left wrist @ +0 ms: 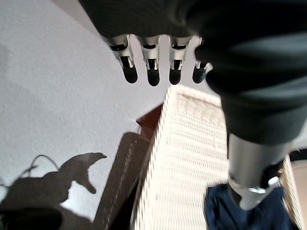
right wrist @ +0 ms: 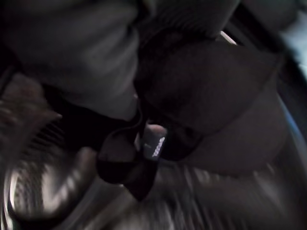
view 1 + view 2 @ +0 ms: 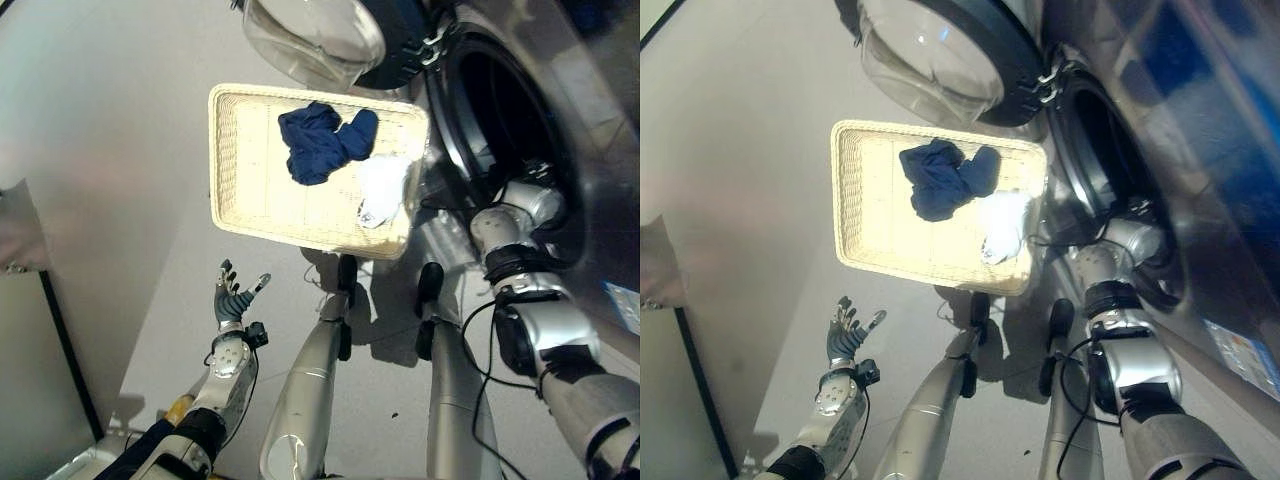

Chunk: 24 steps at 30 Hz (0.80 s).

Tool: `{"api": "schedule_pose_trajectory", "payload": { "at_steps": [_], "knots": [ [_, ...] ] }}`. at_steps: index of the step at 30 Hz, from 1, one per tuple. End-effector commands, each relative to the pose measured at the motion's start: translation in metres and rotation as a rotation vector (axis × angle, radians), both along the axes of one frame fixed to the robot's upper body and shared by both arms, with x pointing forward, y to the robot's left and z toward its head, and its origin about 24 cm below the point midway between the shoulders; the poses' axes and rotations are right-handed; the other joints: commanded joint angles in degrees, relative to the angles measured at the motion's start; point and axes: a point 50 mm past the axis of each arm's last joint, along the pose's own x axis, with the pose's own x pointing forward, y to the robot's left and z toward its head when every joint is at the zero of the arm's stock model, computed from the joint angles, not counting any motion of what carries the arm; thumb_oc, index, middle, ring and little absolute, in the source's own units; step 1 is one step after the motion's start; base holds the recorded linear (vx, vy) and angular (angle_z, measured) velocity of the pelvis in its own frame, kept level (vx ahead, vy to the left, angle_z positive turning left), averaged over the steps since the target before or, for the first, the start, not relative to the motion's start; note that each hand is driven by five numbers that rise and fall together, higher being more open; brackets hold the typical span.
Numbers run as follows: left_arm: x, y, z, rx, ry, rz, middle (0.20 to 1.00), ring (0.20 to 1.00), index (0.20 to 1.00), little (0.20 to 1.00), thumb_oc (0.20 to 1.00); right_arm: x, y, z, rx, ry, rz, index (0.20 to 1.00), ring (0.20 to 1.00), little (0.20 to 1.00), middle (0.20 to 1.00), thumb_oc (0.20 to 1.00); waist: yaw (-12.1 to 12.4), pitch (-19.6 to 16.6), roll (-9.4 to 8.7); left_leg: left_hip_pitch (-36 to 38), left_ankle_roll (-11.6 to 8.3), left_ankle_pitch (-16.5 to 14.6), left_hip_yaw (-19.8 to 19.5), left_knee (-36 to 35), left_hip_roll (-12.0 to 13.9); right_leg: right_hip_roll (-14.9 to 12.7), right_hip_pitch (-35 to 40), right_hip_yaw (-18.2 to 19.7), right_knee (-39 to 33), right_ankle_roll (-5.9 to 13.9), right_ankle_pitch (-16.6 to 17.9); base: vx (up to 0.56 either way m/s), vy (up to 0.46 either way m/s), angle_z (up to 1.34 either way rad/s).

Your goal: Put the clothes into the washing machine.

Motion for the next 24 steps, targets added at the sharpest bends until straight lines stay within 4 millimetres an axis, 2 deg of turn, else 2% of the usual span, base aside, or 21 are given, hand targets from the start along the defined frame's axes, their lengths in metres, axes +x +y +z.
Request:
{"api": "schedule_pose_trajectory", "payload": {
  "at_steps": [1,2,3,5,6,7,10,11,13,17,18,19,20,21,23,24],
  "knots": [
    [-0.002,0.011,-0.002,-0.062,0.01,0.038,1.0,1.0,1.0,1.0,1.0,-0.123,-0.007,0.149,-0.614,-0.476,-0.851,0.9,0.9,0.9,0.9,0.9,-8.9,-0.54,6.91,0.06,-0.36,1.02,-1.12,0.28,-1.25,2.73,0.9,-2.48,4.92,2.16,-4.5,0.01,0.059,-0.18],
    [-0.002,0.011,-0.002,-0.065,0.014,0.038,1.0,1.0,1.0,1.0,1.0,-0.122,-0.007,0.147,-0.612,-0.469,-0.836,1.0,1.0,1.0,1.0,1.0,-9.13,-0.54,6.7,0.32,-0.43,0.23,-1.08,0.79,-1.45,2.49,1.0,-2.26,5.61,2.24,-5.41,0.07,0.092,-0.22],
    [-0.001,0.01,-0.002,-0.068,0.009,0.045,1.0,1.0,1.0,1.0,1.0,-0.102,-0.02,0.12,-0.491,-0.394,-0.607,1.0,1.0,1.0,1.0,1.0,-9.92,-0.54,6.31,-0.25,-0.82,-0.03,-0.72,1.58,-1.11,2.46,0.46,-1.76,5.86,2.34,-5.45,0.07,0.054,-0.2],
    [-0.002,0.01,-0.002,-0.062,0.007,0.046,1.0,1.0,1.0,1.0,1.0,-0.098,-0.036,0.117,-0.466,-0.38,-0.49,1.0,1.0,1.0,1.0,1.0,-9.93,-0.54,6.01,-0.15,-0.84,-0.15,-0.51,1.64,-1.13,2.47,0.53,-1.53,5.96,2.37,-5.62,0.02,0.001,-0.04],
    [0.002,0.004,0.003,-0.029,-0.024,0.044,1.0,1.0,1.0,1.0,1.0,-0.058,-0.056,0.073,-0.241,-0.358,-0.097,1.0,1.0,1.0,1.0,1.0,-10.03,-0.54,5.98,-0.38,-0.81,-0.06,-0.14,1.08,-1.22,2.76,0.79,-1.21,4.64,2.28,-5.46,-0.03,-0.082,0.02],
    [0.007,0.0,0.009,-0.011,-0.053,0.049,1.0,1.0,1.0,1.0,1.0,-0.025,-0.06,0.037,-0.136,-0.367,0.185,1.0,1.0,1.0,1.0,1.0,-9.9,-0.54,5.75,-0.55,-0.72,0.12,0.08,0.51,-1.14,3.08,1.17,-1.25,3.31,2.18,-5.05,-0.03,-0.081,0.0],
    [0.008,0.0,0.01,-0.01,-0.057,0.05,1.0,1.0,1.0,1.0,1.0,-0.024,-0.063,0.036,-0.136,-0.38,0.194,1.0,1.0,1.0,1.0,1.0,-9.73,-0.54,5.81,-0.93,-0.69,0.76,0.09,0.3,-0.95,3.26,0.89,-1.33,2.83,2.11,-4.22,-0.04,-0.056,0.04],
    [0.022,0.0,0.027,-0.054,-0.118,0.071,1.0,1.0,1.0,1.0,1.0,0.011,-0.023,-0.014,-0.102,-0.352,0.498,1.0,1.0,1.0,1.0,1.0,-9.67,-0.54,4.98,-1.85,-0.48,0.88,0.29,-0.01,-0.78,3.87,0.89,-1.64,1.09,2.0,-3.28,-0.02,-0.133,-0.03],
    [0.033,0.001,0.046,-0.024,-0.18,0.091,1.0,1.0,1.0,1.0,1.0,0.022,0.006,-0.032,-0.117,-0.279,0.647,1.0,1.0,1.0,1.0,1.0,-10.15,-0.54,4.34,-1.79,-0.41,0.28,0.61,0.18,-0.87,4.15,0.92,-1.52,0.89,1.9,-3.54,-0.02,-0.068,-0.02],
    [0.052,0.001,0.084,0.066,-0.28,0.148,1.0,1.0,1.0,1.0,1.0,0.025,0.033,-0.06,-0.179,-0.14,0.763,1.0,1.0,1.0,1.0,1.0,-11.08,-0.54,2.96,-2.17,-0.22,0.15,1.03,0.11,-0.97,4.81,0.74,-1.24,-0.57,1.78,-2.64,-0.05,0.0,-0.13],
    [0.061,0.002,0.101,0.056,-0.316,0.158,1.0,1.0,1.0,1.0,1.0,0.024,0.041,-0.07,-0.229,-0.097,0.782,1.0,1.0,1.0,1.0,1.0,-11.61,-0.54,2.33,-2.79,-0.14,0.53,1.19,0.21,-0.86,5.23,0.23,-1.04,-1.35,1.68,-1.6,-0.03,0.041,-0.26],
    [0.066,0.002,0.107,0.037,-0.319,0.173,1.0,1.0,1.0,1.0,1.0,0.022,0.046,-0.077,-0.263,-0.072,0.787,1.0,1.0,1.0,1.0,1.0,-12.2,-0.54,1.74,-2.5,-0.12,-0.36,1.24,0.81,-1.06,5.06,0.47,-0.89,-1.28,1.74,-2.12,-0.06,0.05,-0.22],
    [0.068,0.003,0.112,0.035,-0.325,0.183,1.0,1.0,1.0,1.0,1.0,0.021,0.048,-0.079,-0.268,-0.078,0.789,1.0,1.0,1.0,1.0,1.0,-12.35,-0.54,1.62,-3.0,-0.08,0.17,1.29,0.71,-0.93,5.25,0.07,-0.86,-1.78,1.71,-1.28,-0.01,0.054,-0.12],
    [0.073,0.006,0.118,0.029,-0.33,0.207,1.0,1.0,1.0,1.0,1.0,0.018,0.054,-0.092,-0.256,-0.077,0.799,1.0,1.0,1.0,1.0,1.0,-13.1,-0.54,0.89,-2.82,-0.05,-0.77,1.26,1.41,-1.14,5.33,0.31,-0.58,-1.77,1.8,-1.73,-0.03,0.045,-0.15],
    [0.079,0.009,0.127,0.057,-0.335,0.24,1.0,1.0,1.0,1.0,1.0,0.015,0.063,-0.102,-0.27,-0.054,0.814,1.0,1.0,1.0,1.0,1.0,-13.86,-0.54,0.09,-3.53,0.11,-0.65,1.34,1.91,-1.19,5.63,-0.2,-0.3,-2.8,1.73,-0.49,-0.05,0.058,-0.15],
    [0.084,0.012,0.135,0.098,-0.324,0.276,1.0,1.0,1.0,1.0,1.0,0.013,0.073,-0.112,-0.312,0.013,0.842,1.0,1.0,1.0,1.0,1.0,-14.8,-0.54,-0.83,-3.62,0.18,-1.78,1.65,3.03,-1.31,5.52,-0.17,-0.04,-3.46,1.72,-0.41,-0.06,0.076,-0.13]
  ]
}}
